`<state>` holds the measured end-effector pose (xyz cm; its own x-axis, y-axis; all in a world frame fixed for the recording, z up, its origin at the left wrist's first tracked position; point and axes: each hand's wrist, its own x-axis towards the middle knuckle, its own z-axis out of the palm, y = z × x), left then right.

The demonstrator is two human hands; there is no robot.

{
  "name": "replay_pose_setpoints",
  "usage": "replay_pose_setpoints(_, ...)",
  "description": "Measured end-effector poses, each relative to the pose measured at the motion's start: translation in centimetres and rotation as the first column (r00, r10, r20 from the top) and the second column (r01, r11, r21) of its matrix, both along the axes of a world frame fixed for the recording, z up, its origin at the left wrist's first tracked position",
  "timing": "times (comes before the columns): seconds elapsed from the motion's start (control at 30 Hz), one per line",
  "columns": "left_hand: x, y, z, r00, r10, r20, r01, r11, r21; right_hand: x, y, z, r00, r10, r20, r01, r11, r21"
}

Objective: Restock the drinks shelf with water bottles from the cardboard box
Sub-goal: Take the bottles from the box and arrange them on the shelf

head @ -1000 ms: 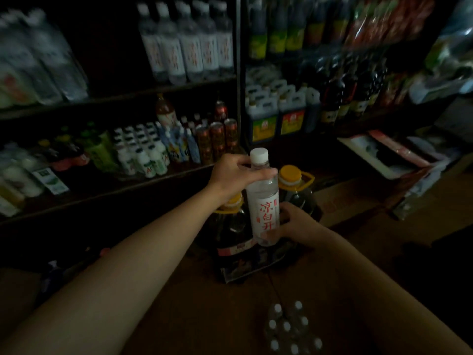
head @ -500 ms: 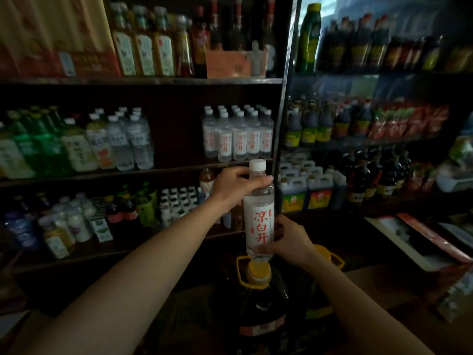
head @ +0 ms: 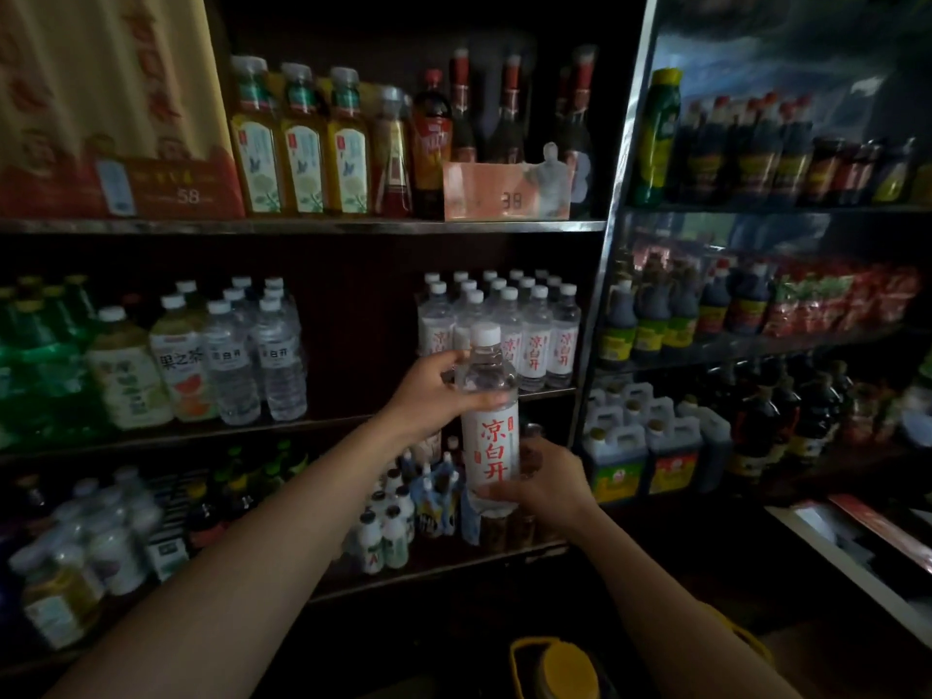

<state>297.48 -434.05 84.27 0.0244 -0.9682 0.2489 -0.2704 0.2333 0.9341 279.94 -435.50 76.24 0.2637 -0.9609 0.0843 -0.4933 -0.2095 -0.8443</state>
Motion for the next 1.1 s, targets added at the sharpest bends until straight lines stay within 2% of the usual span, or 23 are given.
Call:
replay_pose_setpoints(0.17,3.0,-4.1,-0.8,0.998,0.03,-0.056,-0.031,0.999,-0.015,3.7,-4.1,-0.4,0.999,0.01,0.039,-0.01,1.0,0.005)
replay_pose_setpoints(0.37,6.2,-9.1,-1.3,0.996,0.089,-0.004,-0.089,0.996,0.01,8.0,-10.2,-1.4,0.998,0.051,0.046,-0.052,0.999,0.015)
replay_pose_setpoints(0.5,8.3,-13.1,-1.9,0.987,0.135,0.086,-0.136,0.991,0.012,10.6,-14.0,-2.3,0.996,0.069,0.063,-0.071,0.997,0.03)
replay_pose_setpoints(0.73,10.8,-19.0,-3.8,0.979,0.182,0.095,-0.186,0.982,0.035,14.1,-19.8,-3.6,0.997,0.006,0.074,-0.012,0.997,0.072)
replay_pose_setpoints(1.1,11.5,-24.7,-5.7,0.975,0.205,0.083,-0.207,0.978,0.019,16.1,-23.5,-5.2,0.995,-0.081,0.054,0.082,0.997,-0.014)
